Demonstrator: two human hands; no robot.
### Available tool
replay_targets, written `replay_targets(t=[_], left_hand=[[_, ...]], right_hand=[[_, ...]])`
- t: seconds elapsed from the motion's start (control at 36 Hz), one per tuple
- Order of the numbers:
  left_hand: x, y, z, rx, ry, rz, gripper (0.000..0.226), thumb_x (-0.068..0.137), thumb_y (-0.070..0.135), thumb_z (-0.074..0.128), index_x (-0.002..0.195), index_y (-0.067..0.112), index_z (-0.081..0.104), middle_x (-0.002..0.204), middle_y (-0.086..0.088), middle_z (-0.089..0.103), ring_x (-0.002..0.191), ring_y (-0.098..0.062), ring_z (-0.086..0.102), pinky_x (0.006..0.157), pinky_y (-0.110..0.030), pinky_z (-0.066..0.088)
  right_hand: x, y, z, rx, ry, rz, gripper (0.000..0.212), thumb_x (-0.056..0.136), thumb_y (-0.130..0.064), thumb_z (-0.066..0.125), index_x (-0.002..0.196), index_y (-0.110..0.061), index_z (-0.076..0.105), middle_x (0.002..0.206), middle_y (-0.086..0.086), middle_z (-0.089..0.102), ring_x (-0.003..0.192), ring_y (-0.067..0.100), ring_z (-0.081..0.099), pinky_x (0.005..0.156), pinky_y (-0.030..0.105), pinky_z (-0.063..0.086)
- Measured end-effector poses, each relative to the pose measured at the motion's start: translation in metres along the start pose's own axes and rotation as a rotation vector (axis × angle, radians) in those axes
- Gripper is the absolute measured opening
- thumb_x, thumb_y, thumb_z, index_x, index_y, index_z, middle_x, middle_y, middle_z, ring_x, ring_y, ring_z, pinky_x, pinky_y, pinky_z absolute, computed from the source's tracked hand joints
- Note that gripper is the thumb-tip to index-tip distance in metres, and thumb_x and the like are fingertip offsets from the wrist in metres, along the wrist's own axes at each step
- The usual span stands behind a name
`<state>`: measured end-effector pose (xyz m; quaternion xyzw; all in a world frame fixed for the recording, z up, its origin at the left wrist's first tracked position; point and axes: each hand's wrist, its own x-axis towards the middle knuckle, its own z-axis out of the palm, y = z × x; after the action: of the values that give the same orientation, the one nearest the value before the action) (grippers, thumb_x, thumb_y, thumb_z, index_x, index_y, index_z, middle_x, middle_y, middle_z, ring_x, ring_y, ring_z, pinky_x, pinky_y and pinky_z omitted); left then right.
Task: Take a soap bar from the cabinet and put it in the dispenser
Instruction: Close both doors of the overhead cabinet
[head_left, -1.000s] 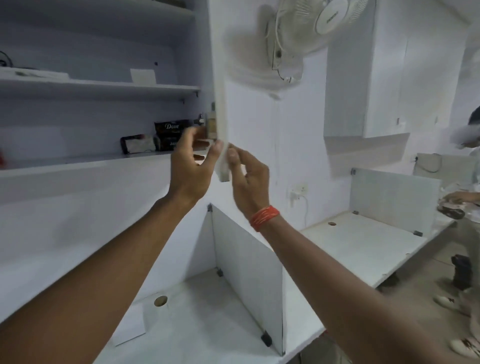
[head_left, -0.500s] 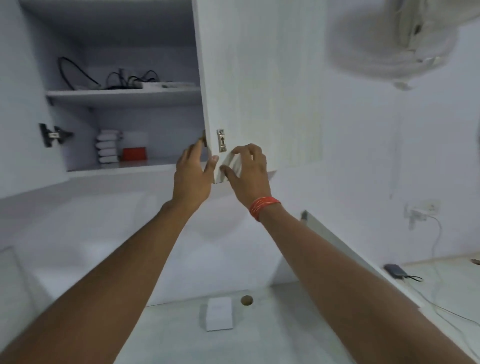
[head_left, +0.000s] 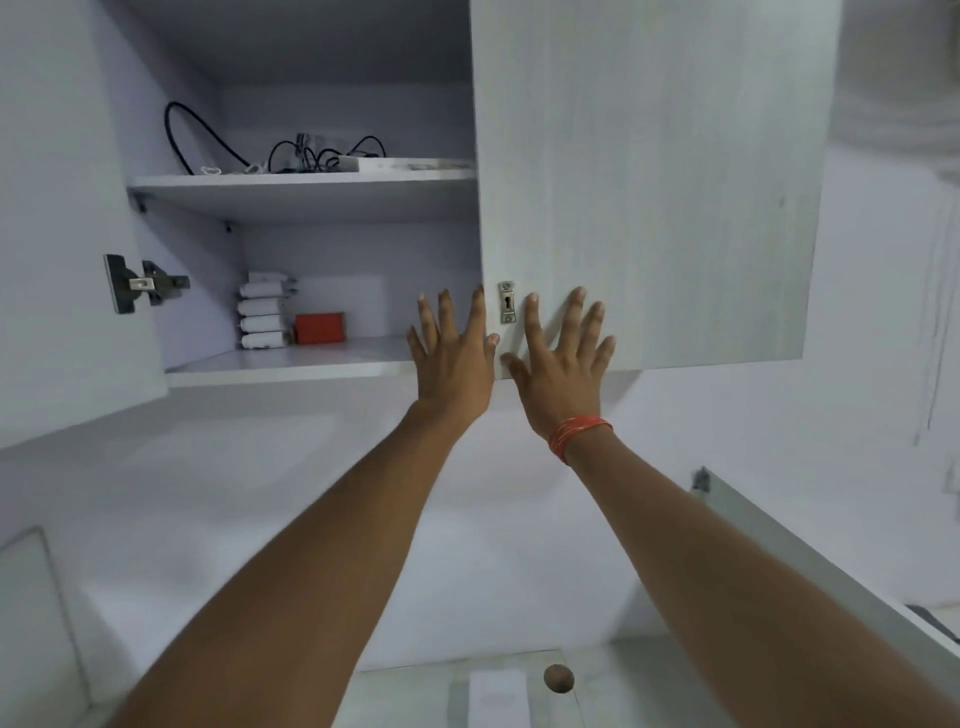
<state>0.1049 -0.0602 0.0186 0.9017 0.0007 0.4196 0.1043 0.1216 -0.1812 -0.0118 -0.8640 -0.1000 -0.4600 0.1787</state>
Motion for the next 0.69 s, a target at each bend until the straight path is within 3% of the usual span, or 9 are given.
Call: replay_targets(t=[0.28, 0.39, 0.47, 0.61, 0.69], left_hand=[[-0.007, -0.002, -0.001, -0.103, -0.040, -0.024, 0.062, 0.104, 0.042, 0.033, 0.156, 0.031, 0.002, 0.166, -0.013, 0.000, 0.152, -0.037, -0.007, 0.120, -0.056, 0.005], [-0.026, -0.005, -0.033, -0.184, -0.003, -0.031, 0.062, 0.103, 0.041, 0.035, 0.157, 0.030, 0.006, 0.165, -0.013, 0.006, 0.152, -0.034, 0.001, 0.121, -0.055, 0.011], [-0.050, -0.018, -0.074, -0.179, 0.071, -0.049, 0.062, 0.103, 0.041, 0.039, 0.156, 0.028, 0.012, 0.164, -0.011, 0.013, 0.152, -0.032, 0.009, 0.120, -0.054, 0.018], [-0.096, -0.052, -0.154, -0.209, 0.219, -0.100, 0.063, 0.101, 0.037, 0.045, 0.155, 0.022, 0.018, 0.164, -0.008, 0.018, 0.152, -0.028, 0.013, 0.122, -0.046, 0.020], [-0.133, -0.090, -0.214, -0.049, 0.436, -0.125, 0.060, 0.099, 0.036, 0.048, 0.152, 0.015, 0.030, 0.158, -0.010, 0.034, 0.149, -0.030, 0.022, 0.120, -0.050, 0.023]], right_hand=[[0.000, -0.004, -0.010, -0.019, -0.092, 0.013, 0.074, 0.100, -0.050, 0.037, 0.156, -0.028, -0.004, 0.161, 0.023, -0.017, 0.147, 0.047, -0.015, 0.115, 0.066, 0.006], [-0.013, -0.016, -0.035, 0.188, -0.100, 0.033, 0.068, 0.099, -0.045, 0.044, 0.155, -0.020, 0.017, 0.161, 0.022, 0.014, 0.148, 0.041, 0.012, 0.116, 0.056, 0.026], [-0.034, -0.043, -0.053, 0.368, -0.117, -0.025, 0.068, 0.098, -0.042, 0.049, 0.153, -0.014, 0.023, 0.157, 0.019, 0.027, 0.146, 0.035, 0.022, 0.117, 0.050, 0.029], [-0.068, -0.118, -0.075, 0.582, -0.158, -0.153, 0.067, 0.099, -0.039, 0.050, 0.152, -0.010, 0.024, 0.157, 0.016, 0.029, 0.146, 0.031, 0.024, 0.119, 0.041, 0.023], [-0.100, -0.178, -0.094, 0.702, -0.216, -0.249, 0.068, 0.099, -0.040, 0.050, 0.153, -0.009, 0.022, 0.159, 0.015, 0.027, 0.148, 0.031, 0.021, 0.120, 0.041, 0.020]])
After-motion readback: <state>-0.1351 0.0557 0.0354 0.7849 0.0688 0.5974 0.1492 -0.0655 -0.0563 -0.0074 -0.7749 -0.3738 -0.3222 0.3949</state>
